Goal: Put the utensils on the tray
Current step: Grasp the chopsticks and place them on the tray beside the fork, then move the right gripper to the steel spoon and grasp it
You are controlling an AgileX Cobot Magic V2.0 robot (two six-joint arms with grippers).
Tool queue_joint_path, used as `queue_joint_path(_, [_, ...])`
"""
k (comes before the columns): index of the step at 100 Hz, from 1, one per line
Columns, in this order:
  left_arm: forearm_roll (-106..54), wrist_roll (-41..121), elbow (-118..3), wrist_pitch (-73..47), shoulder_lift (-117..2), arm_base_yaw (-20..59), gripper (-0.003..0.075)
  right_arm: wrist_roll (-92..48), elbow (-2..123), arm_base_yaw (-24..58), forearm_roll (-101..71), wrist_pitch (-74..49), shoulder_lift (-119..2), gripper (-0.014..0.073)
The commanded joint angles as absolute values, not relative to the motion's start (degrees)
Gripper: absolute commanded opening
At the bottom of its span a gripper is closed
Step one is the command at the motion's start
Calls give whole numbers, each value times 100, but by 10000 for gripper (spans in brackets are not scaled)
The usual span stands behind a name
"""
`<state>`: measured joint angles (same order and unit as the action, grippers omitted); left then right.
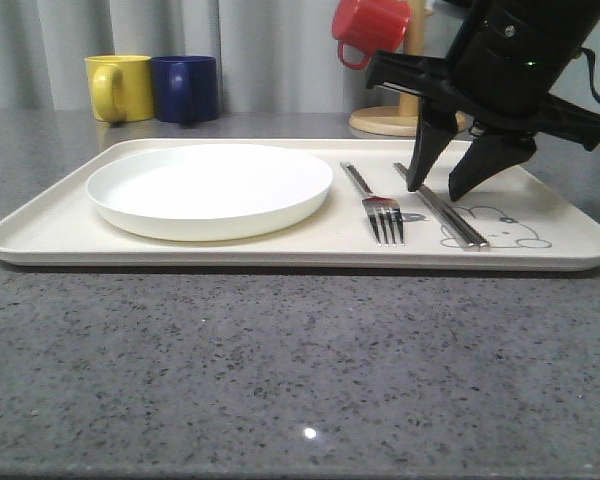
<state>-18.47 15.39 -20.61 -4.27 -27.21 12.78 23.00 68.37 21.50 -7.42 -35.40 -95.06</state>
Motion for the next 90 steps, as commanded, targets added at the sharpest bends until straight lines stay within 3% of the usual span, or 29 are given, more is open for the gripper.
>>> queue_joint_path(1, [-1871, 1521, -2228, 60, -2736, 1317, -18, 2290, 6989, 2124, -680, -3443, -9076, 326])
queue_joint_path(28, [-1871, 1521, -2228, 60, -2736, 1317, -18, 2170, 7363, 1599, 330, -4518, -8445, 326])
queue_joint_path(73, [-1871, 1521, -2228, 60, -2736, 1317, -18, 76, 7381, -1014, -250, -5138, -8217, 326])
queue_joint_path(90, [-1871, 1521, -2228, 60, -2736, 1317, -18, -412, 7381, -1494, -588, -5092, -8449, 326])
